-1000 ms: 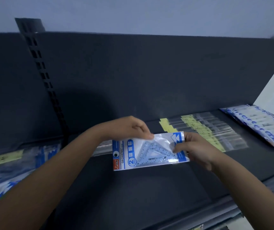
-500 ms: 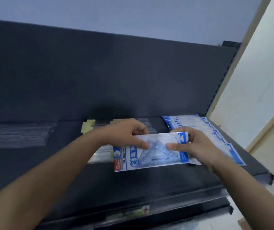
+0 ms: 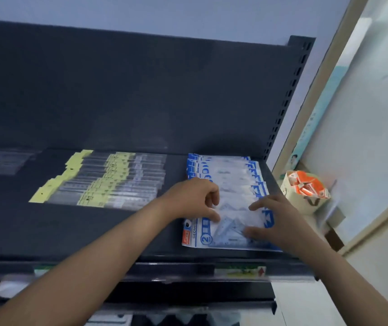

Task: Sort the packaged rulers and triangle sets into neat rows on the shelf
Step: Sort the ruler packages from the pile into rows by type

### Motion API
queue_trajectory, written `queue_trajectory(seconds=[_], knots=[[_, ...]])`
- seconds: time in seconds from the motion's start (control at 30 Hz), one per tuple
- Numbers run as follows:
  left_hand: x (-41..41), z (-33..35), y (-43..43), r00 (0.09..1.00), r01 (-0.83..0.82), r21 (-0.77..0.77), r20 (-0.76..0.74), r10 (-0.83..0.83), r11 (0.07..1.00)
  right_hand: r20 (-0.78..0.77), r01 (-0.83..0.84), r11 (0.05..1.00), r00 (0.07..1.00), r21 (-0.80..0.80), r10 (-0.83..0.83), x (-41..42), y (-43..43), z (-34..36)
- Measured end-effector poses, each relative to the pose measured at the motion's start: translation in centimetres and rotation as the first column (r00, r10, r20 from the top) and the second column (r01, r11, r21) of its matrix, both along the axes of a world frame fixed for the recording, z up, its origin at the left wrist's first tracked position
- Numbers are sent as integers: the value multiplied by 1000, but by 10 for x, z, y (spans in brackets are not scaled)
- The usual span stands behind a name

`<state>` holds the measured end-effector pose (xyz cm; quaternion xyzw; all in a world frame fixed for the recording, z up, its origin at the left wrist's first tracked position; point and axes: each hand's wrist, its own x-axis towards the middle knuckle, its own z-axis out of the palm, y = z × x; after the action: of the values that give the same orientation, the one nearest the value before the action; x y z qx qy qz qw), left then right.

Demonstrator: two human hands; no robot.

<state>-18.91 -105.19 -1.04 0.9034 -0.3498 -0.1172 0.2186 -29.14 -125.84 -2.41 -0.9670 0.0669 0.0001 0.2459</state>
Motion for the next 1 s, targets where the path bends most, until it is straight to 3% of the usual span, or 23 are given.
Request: queue_trajectory(seconds=[0.13,0.27,0.5,0.6,1.0], knots=[[-10,2,5,977,-67,86,206,48,994,61,-63,990,996,-129,72,4,0,1],[-22,11,41,863,-124,185,505,13,975,189,-131,951,964,-279,188,23,42,15],[-40,31,187,784,-413,267,591,190,871,241,-397,869,849,-294,470,53,192,31],[-54,37,269,709,-501,299,680,186,812,269,-458,824,792,-332,548,63,274,35],[-82,53,610,572,-785,305,690,443,539,332,-622,734,655,-274,679,88,607,41]])
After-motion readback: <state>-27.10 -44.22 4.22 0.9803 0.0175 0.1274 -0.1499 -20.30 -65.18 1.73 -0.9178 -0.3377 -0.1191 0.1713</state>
